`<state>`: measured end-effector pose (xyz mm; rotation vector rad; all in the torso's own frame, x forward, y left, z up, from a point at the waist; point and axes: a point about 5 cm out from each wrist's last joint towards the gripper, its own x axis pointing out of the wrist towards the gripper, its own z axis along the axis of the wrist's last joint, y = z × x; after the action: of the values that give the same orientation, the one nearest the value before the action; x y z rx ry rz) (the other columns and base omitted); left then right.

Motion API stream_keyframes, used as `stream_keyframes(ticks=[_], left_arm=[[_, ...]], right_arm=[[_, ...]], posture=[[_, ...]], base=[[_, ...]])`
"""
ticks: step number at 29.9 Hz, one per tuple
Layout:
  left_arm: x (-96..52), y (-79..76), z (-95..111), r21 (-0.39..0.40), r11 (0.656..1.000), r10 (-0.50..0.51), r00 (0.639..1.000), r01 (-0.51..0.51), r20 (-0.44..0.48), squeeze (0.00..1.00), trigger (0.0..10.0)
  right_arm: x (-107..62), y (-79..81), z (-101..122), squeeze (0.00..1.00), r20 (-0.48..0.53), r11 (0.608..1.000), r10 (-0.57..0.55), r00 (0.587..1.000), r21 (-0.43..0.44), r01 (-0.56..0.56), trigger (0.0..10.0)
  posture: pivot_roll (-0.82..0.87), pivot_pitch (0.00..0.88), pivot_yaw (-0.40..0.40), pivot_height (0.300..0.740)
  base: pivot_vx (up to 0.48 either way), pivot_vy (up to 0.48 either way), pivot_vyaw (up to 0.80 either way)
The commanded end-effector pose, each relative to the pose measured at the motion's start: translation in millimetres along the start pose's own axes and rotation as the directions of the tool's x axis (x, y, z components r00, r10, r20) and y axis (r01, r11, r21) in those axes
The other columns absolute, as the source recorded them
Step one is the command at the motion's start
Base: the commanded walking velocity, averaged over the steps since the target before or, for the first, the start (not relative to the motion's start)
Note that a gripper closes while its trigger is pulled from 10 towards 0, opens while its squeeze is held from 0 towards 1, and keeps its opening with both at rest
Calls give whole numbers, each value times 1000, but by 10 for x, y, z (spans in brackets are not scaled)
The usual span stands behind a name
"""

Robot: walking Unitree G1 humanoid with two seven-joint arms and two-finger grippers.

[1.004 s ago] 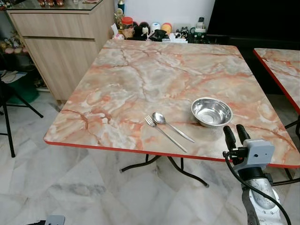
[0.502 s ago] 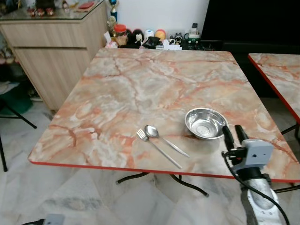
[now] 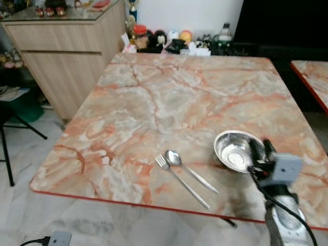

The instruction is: Setting the table

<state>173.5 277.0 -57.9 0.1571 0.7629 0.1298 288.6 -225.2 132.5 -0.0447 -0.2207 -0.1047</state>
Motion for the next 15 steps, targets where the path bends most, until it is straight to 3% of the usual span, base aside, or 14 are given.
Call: stream_keyframes(ticks=[1, 9, 15], left_arm=[[-26, 20, -70, 13, 1000, 1, 1000, -1, -29, 0, 10000], [-29, 11, -84, 12, 1000, 0, 999, 1, -32, 0, 10000], [-32, 8, -90, 14, 1000, 0, 999, 1, -35, 0, 10000]], right_arm=[[14, 13, -38, 1000, -35, 999, -19, 999, 32, 20, 10000], [93, 25, -72, 1000, -122, 966, -95, 988, 228, 121, 10000], [151, 85, 33, 1000, -122, 943, -111, 986, 300, 143, 10000]], posture=[[-16, 109, 24, 740], [-10, 122, 23, 740], [-6, 126, 24, 740]], base=[[0, 0, 0], [0, 0, 0], [0, 0, 0]])
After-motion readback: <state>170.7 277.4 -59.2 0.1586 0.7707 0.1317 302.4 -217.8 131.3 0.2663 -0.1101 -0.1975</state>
